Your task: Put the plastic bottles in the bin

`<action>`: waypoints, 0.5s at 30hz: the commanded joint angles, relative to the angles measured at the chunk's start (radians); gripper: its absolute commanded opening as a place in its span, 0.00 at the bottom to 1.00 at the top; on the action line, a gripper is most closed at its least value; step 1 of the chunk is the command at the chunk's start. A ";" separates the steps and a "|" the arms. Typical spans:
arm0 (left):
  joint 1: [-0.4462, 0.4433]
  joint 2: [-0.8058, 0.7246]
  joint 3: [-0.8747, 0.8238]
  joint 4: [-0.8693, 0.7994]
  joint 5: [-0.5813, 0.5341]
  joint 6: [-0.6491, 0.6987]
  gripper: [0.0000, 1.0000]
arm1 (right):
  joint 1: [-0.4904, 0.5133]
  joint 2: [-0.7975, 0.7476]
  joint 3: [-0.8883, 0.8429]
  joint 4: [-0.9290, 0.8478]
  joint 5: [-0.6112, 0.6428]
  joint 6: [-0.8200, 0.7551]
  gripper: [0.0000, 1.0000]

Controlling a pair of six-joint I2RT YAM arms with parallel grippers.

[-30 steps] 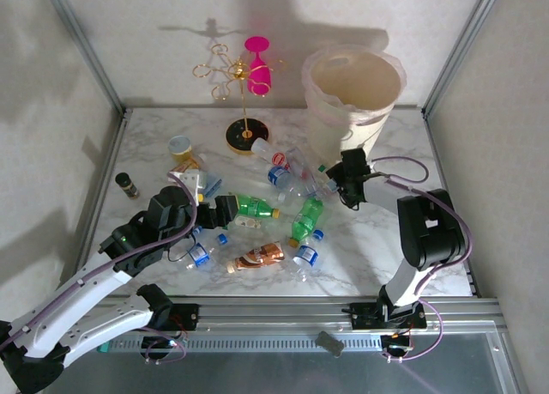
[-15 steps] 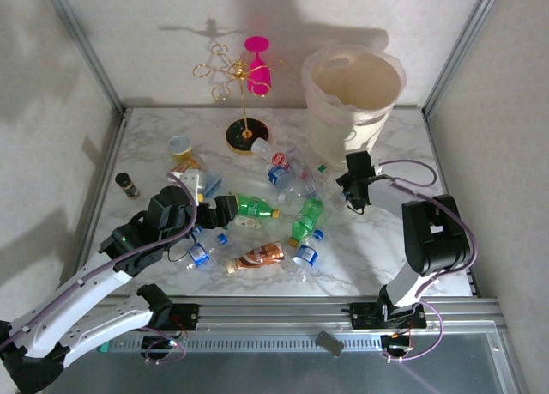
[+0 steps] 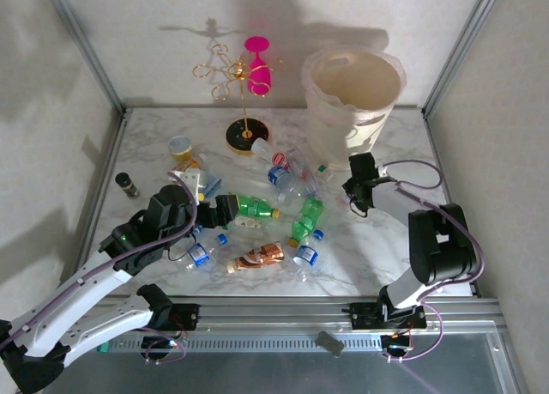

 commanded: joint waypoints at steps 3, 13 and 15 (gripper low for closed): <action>0.001 -0.002 0.046 0.011 0.027 0.008 0.98 | 0.001 -0.193 -0.038 -0.081 0.039 -0.046 0.44; 0.002 0.045 0.071 0.184 0.198 -0.005 1.00 | 0.063 -0.601 -0.026 -0.179 -0.029 -0.297 0.37; 0.002 0.062 0.086 0.210 0.213 -0.004 1.00 | 0.073 -0.664 -0.010 -0.168 -0.048 -0.359 0.37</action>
